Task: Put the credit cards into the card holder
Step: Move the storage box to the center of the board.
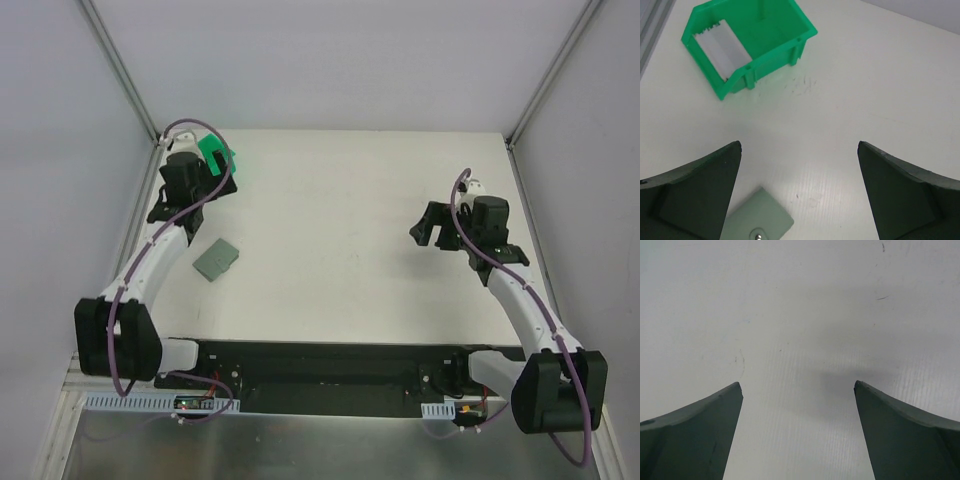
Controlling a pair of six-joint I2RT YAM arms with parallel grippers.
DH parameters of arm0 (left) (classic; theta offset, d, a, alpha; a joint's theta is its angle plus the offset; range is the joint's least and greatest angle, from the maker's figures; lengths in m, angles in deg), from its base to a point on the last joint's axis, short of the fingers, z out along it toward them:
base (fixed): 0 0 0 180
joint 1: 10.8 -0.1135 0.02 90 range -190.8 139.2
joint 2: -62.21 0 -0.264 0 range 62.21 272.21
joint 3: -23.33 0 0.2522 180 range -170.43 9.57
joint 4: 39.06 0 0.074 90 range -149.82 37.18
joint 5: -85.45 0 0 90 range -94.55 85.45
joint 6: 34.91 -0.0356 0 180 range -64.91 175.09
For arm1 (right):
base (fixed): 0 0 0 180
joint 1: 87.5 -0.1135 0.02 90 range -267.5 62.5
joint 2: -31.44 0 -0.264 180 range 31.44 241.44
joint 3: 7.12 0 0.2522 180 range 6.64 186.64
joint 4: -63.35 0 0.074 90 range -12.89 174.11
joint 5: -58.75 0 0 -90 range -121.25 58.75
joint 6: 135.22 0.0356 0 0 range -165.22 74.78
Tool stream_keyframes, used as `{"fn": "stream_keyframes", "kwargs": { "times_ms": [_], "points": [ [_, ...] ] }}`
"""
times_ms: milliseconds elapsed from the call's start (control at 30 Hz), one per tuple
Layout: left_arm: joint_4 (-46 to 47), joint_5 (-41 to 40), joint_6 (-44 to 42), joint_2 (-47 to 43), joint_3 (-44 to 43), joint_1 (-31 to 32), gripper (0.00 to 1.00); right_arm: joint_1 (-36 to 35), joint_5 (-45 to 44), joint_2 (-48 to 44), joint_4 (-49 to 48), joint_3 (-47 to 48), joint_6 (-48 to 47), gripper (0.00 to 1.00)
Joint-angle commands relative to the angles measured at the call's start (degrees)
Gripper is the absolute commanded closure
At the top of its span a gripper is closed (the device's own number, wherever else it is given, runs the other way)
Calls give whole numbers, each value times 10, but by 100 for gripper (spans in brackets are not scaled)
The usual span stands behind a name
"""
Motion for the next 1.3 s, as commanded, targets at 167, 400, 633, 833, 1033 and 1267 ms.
{"fn": "stream_keyframes", "kwargs": {
  "times_ms": [167, 400, 633, 833, 1033, 1267],
  "points": [
    [-10, 150, -137, 220, -215, -36, 1, 1, 42, -68, 70, 7, -5, 4],
    [-31, 241, -158, 346, -344, -72, 1, 1, 27, -114, 106, -10, -11, 4],
    [-46, 269, -178, 451, -435, -86, 1, 1, 17, -136, 126, -20, -13, 4],
    [-89, 278, -196, 493, -469, -85, 1, 1, 10, -133, 126, -23, -9, 4],
    [-107, 306, -188, 505, -454, -85, 1, 1, 13, -119, 125, -17, -5, 4],
    [-117, 350, -175, 502, -436, -85, 4, 1, 19, -116, 118, -21, 0, 4]
  ]
}}
